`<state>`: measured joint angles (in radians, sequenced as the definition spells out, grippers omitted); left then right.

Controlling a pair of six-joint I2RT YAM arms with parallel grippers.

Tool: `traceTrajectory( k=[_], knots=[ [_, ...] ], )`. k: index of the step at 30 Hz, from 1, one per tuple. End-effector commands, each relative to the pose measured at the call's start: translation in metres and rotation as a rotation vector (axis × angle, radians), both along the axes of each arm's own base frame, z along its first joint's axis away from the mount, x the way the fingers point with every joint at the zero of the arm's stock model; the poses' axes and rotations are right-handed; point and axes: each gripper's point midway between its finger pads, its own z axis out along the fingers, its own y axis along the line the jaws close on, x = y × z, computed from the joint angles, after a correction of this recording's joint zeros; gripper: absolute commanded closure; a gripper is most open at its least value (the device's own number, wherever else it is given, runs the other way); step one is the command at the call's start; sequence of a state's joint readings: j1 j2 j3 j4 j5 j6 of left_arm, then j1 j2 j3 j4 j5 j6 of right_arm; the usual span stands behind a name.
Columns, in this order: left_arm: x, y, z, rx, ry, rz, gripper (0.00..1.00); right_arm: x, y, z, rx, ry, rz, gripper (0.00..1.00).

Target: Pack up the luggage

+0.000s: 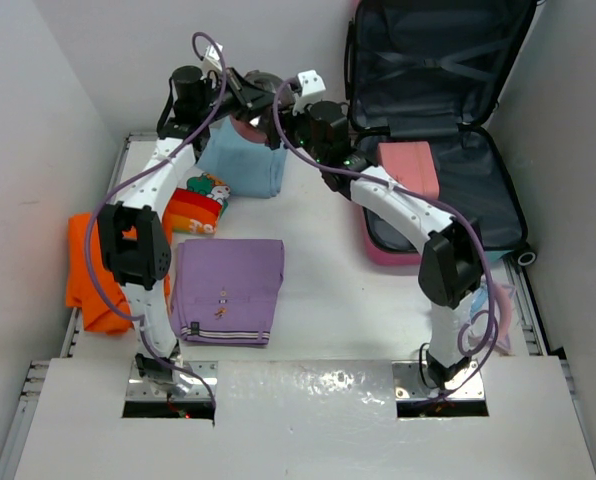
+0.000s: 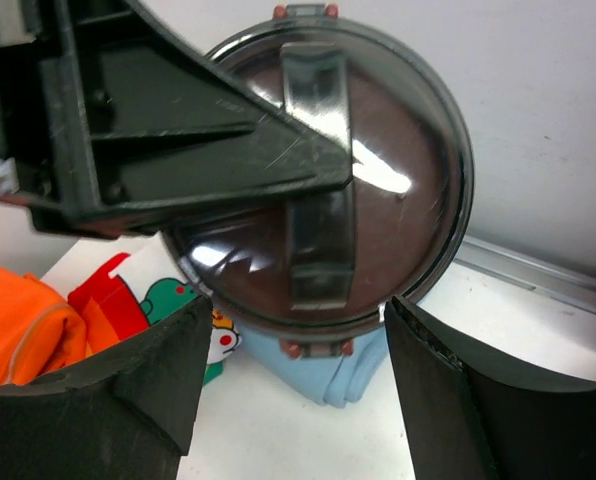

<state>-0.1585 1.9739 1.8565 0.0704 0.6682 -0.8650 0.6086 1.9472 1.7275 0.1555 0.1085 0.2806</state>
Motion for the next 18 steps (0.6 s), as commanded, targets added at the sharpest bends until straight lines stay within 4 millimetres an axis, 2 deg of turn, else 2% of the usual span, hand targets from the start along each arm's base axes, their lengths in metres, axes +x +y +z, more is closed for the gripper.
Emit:
traceTrajectory(
  k=[1, 7, 11, 18],
  knots=[
    [-0.033, -0.002, 0.073, -0.013, -0.206, -0.033, 1.00, 0.007, 0.002, 0.043, 0.078, -0.094, 0.015, 0.33],
    [-0.036, -0.008, 0.073, -0.017, -0.209, -0.050, 1.00, 0.018, -0.001, 0.042, 0.145, -0.084, 0.019, 0.43],
    [-0.038, -0.012, 0.078, -0.035, -0.223, -0.060, 1.00, 0.022, 0.010, 0.038, 0.170, -0.058, 0.060, 0.47],
    [-0.039, -0.015, 0.079, -0.046, -0.222, -0.068, 1.00, 0.024, 0.013, 0.016, 0.161, -0.007, 0.058, 0.56]
  ],
)
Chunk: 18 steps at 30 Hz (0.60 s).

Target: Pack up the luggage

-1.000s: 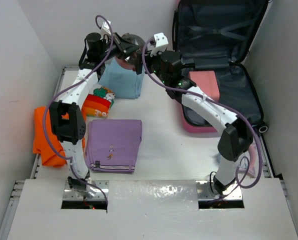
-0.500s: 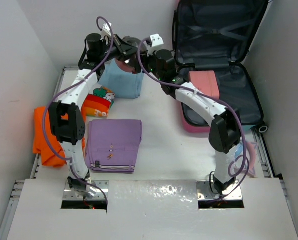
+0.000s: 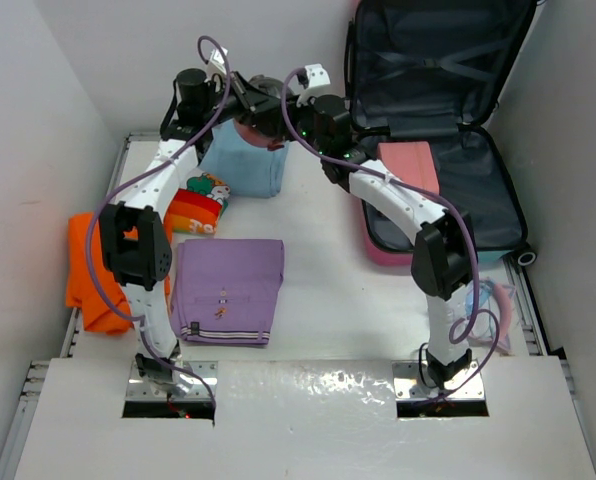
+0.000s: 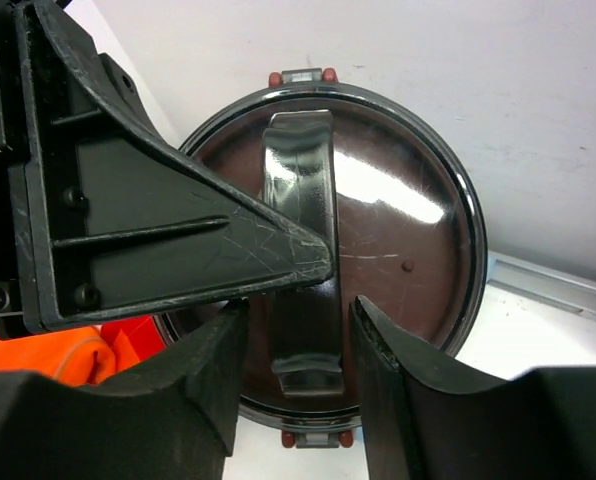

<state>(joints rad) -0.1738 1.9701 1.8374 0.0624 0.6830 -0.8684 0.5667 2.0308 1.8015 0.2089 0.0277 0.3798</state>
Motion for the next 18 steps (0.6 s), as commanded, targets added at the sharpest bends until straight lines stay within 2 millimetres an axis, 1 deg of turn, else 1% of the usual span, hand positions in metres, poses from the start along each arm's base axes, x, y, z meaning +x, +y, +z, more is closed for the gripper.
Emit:
traceTrajectory(
  k=[1, 2, 3, 4, 5, 7, 10, 11, 13, 14, 15, 16, 17, 18],
  knots=[
    [-0.033, -0.006, 0.088, -0.052, -0.253, -0.042, 1.00, 0.002, 0.008, 0.012, 0.043, -0.022, 0.023, 0.60],
    [-0.033, -0.006, 0.087, -0.051, -0.248, -0.046, 1.00, 0.001, 0.008, 0.013, 0.042, -0.026, 0.025, 0.66],
    [-0.033, -0.007, 0.084, -0.048, -0.239, -0.048, 1.00, 0.002, 0.007, 0.012, 0.040, -0.029, 0.024, 0.90],
    [-0.033, -0.007, 0.079, -0.039, -0.225, -0.053, 1.00, 0.003, 0.005, 0.012, 0.034, -0.034, 0.013, 1.00],
    [-0.035, -0.008, 0.077, -0.033, -0.222, -0.060, 1.00, 0.002, 0.003, 0.016, 0.034, -0.043, 0.004, 1.00],
    [-0.036, -0.008, 0.070, -0.017, -0.209, -0.068, 1.00, 0.001, 0.001, 0.017, 0.018, -0.055, 0.004, 1.00],
    [-0.035, -0.008, 0.059, 0.023, -0.198, -0.076, 0.99, -0.005, -0.003, 0.027, 0.034, -0.084, 0.015, 1.00],
    [-0.034, -0.008, 0.055, 0.037, -0.195, -0.076, 0.86, -0.008, -0.005, 0.031, 0.045, -0.097, 0.018, 1.00],
    [-0.033, -0.007, 0.044, 0.066, -0.172, -0.082, 0.69, -0.010, -0.006, 0.033, 0.048, -0.101, 0.018, 1.00],
    [-0.033, -0.007, 0.037, 0.076, -0.158, -0.084, 0.67, -0.014, -0.004, 0.027, 0.046, -0.086, 0.038, 1.00],
    [-0.033, -0.006, 0.031, 0.084, -0.144, -0.083, 0.65, -0.016, -0.006, 0.024, 0.048, -0.079, 0.039, 1.00],
    [-0.033, -0.004, 0.018, 0.106, -0.115, -0.080, 0.62, -0.018, -0.007, 0.020, 0.052, -0.069, 0.038, 1.00],
    [-0.032, -0.003, 0.011, 0.121, -0.101, -0.076, 0.60, -0.021, -0.009, 0.002, 0.049, -0.042, 0.033, 1.00],
    [-0.033, -0.002, 0.001, 0.142, -0.081, -0.075, 0.59, -0.025, -0.012, -0.001, 0.057, -0.033, 0.031, 1.00]
  ],
)
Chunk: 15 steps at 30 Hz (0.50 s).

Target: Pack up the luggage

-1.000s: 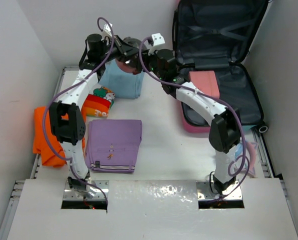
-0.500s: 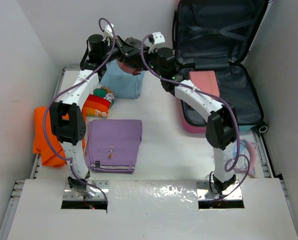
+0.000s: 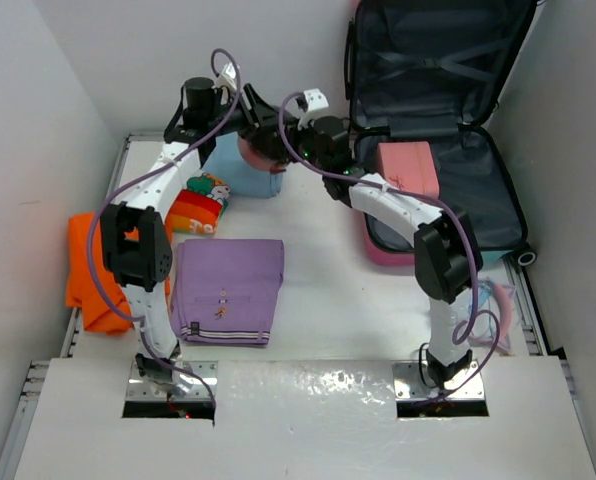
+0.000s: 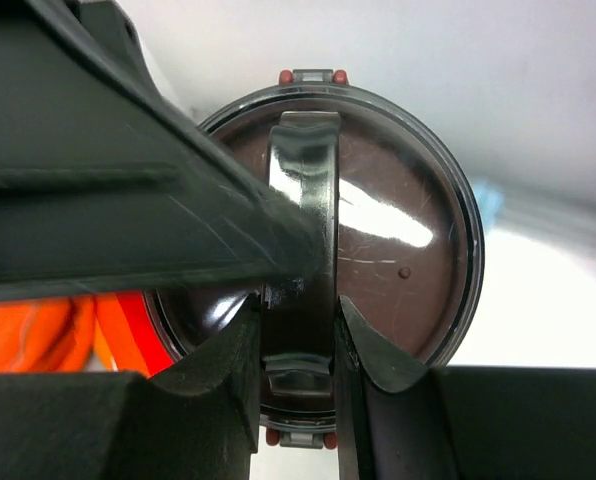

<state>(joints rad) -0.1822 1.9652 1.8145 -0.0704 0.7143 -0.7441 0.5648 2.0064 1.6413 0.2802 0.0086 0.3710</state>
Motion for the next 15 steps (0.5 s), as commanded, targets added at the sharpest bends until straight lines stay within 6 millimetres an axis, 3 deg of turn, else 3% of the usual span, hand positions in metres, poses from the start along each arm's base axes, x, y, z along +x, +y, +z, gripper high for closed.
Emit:
traceTrajectory(
  k=[1, 2, 5, 6, 9, 11, 15],
  knots=[
    [-0.019, 0.002, 0.024, 0.051, -0.110, -0.026, 0.53, -0.017, -0.007, 0.037, 0.109, -0.057, 0.011, 1.00],
    [-0.018, 0.003, 0.018, 0.064, -0.103, -0.022, 0.51, -0.021, -0.010, 0.018, 0.100, -0.024, 0.008, 1.00],
    [-0.022, 0.009, -0.003, 0.121, -0.045, -0.016, 0.39, -0.029, -0.020, -0.003, 0.100, 0.015, -0.024, 1.00],
    [-0.020, 0.011, -0.001, 0.146, -0.066, -0.012, 0.31, -0.030, -0.022, -0.003, 0.093, 0.014, -0.031, 1.00],
    [-0.021, 0.016, 0.000, 0.223, -0.085, -0.011, 0.20, -0.032, -0.028, -0.009, 0.060, 0.016, -0.047, 1.00],
    [-0.020, 0.025, -0.008, 0.284, -0.057, 0.008, 0.17, -0.032, -0.033, -0.009, 0.051, 0.015, -0.057, 1.00],
    [-0.010, 0.049, 0.007, 0.396, -0.132, 0.078, 0.14, -0.029, -0.042, -0.001, 0.046, -0.003, -0.072, 1.00]
  ],
)
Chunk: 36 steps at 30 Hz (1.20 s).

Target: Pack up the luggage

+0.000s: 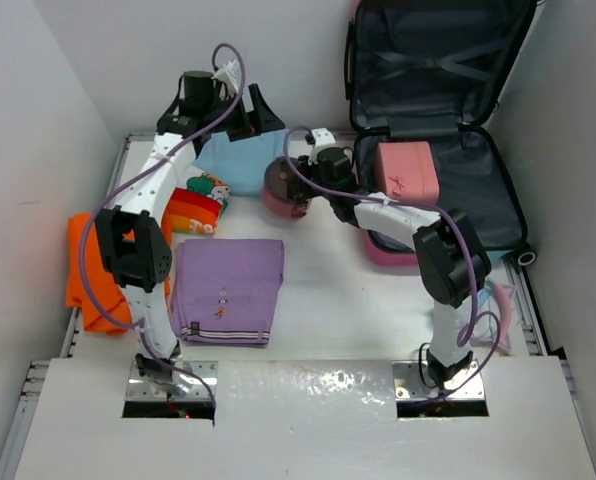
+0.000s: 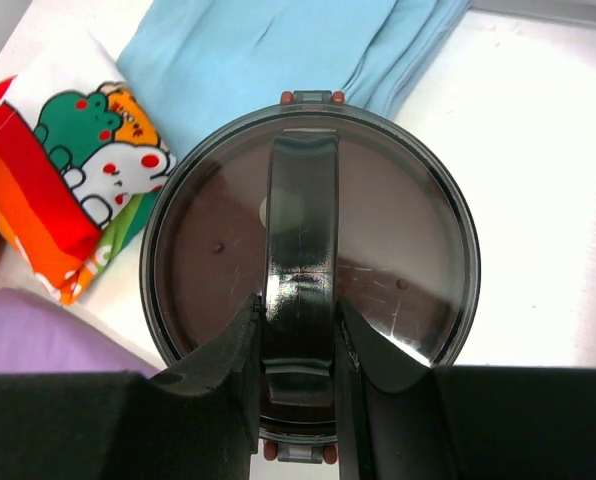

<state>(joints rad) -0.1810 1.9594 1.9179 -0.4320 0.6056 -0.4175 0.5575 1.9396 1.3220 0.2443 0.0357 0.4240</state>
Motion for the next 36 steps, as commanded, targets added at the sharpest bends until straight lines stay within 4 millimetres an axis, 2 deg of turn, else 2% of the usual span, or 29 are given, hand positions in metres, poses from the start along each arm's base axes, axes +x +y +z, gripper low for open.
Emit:
traceTrajectory(
  k=[1, 2, 4, 6, 7, 8, 9, 11, 13, 15, 16, 17, 18, 19, 21, 22, 24, 25, 30, 36],
  knots=[
    [0.001, 0.030, 0.041, 0.129, -0.155, 0.062, 0.14, 0.019, -0.006, 0.123, 0.147, -0.282, -0.032, 1.00],
    [0.002, 0.040, 0.052, 0.143, -0.189, 0.090, 0.14, 0.021, -0.011, 0.133, 0.149, -0.299, -0.039, 1.00],
    [0.007, 0.055, 0.060, 0.191, -0.239, 0.131, 0.14, 0.022, -0.017, 0.142, 0.146, -0.316, -0.044, 1.00],
    [0.011, 0.076, 0.068, 0.215, -0.263, 0.179, 0.14, 0.025, -0.031, 0.162, 0.146, -0.351, -0.065, 1.00],
    [0.012, 0.085, 0.070, 0.221, -0.263, 0.201, 0.14, 0.026, -0.038, 0.172, 0.145, -0.368, -0.074, 1.00],
    [0.014, 0.102, 0.070, 0.230, -0.254, 0.236, 0.14, 0.030, -0.051, 0.180, 0.137, -0.382, -0.095, 1.00],
    [0.015, 0.111, 0.068, 0.246, -0.253, 0.252, 0.14, 0.028, -0.061, 0.198, 0.137, -0.414, -0.107, 1.00],
    [0.013, 0.130, 0.067, 0.293, -0.256, 0.287, 0.14, 0.028, -0.079, 0.220, 0.091, -0.458, -0.130, 1.00],
    [0.010, 0.143, 0.064, 0.357, -0.266, 0.306, 0.14, 0.028, -0.109, 0.249, 0.044, -0.510, -0.168, 1.00],
    [0.007, 0.146, 0.057, 0.374, -0.255, 0.304, 0.14, 0.026, -0.142, 0.274, 0.024, -0.556, -0.212, 1.00],
    [0.005, 0.146, 0.057, 0.373, -0.254, 0.302, 0.13, 0.026, -0.157, 0.283, 0.009, -0.565, -0.235, 1.00],
    [0.003, 0.146, 0.054, 0.371, -0.246, 0.298, 0.13, 0.029, -0.184, 0.290, -0.034, -0.581, -0.283, 1.00],
    [0.001, 0.144, 0.054, 0.365, -0.244, 0.287, 0.14, 0.024, -0.200, 0.295, -0.060, -0.578, -0.308, 1.00],
    [0.000, 0.143, 0.054, 0.359, -0.243, 0.283, 0.14, 0.025, -0.230, 0.296, -0.096, -0.572, -0.361, 1.00],
    [-0.003, 0.140, 0.050, 0.353, -0.235, 0.271, 0.13, 0.017, -0.262, 0.285, -0.197, -0.533, -0.393, 1.00],
    [-0.003, 0.140, 0.049, 0.352, -0.232, 0.268, 0.13, 0.016, -0.292, 0.281, -0.235, -0.514, -0.438, 1.00],
    [-0.005, 0.139, 0.045, 0.354, -0.227, 0.257, 0.14, 0.009, -0.317, 0.263, -0.287, -0.446, -0.443, 1.00],
    [-0.006, 0.139, 0.044, 0.353, -0.222, 0.255, 0.14, 0.003, -0.346, 0.259, -0.312, -0.423, -0.497, 1.00],
    [-0.010, 0.135, 0.035, 0.346, -0.203, 0.228, 0.14, 0.000, -0.385, 0.218, -0.438, -0.319, -0.542, 1.00],
    [-0.016, 0.134, 0.022, 0.351, -0.170, 0.208, 0.14, 0.009, -0.408, 0.166, -0.487, -0.253, -0.637, 1.00]
  ],
)
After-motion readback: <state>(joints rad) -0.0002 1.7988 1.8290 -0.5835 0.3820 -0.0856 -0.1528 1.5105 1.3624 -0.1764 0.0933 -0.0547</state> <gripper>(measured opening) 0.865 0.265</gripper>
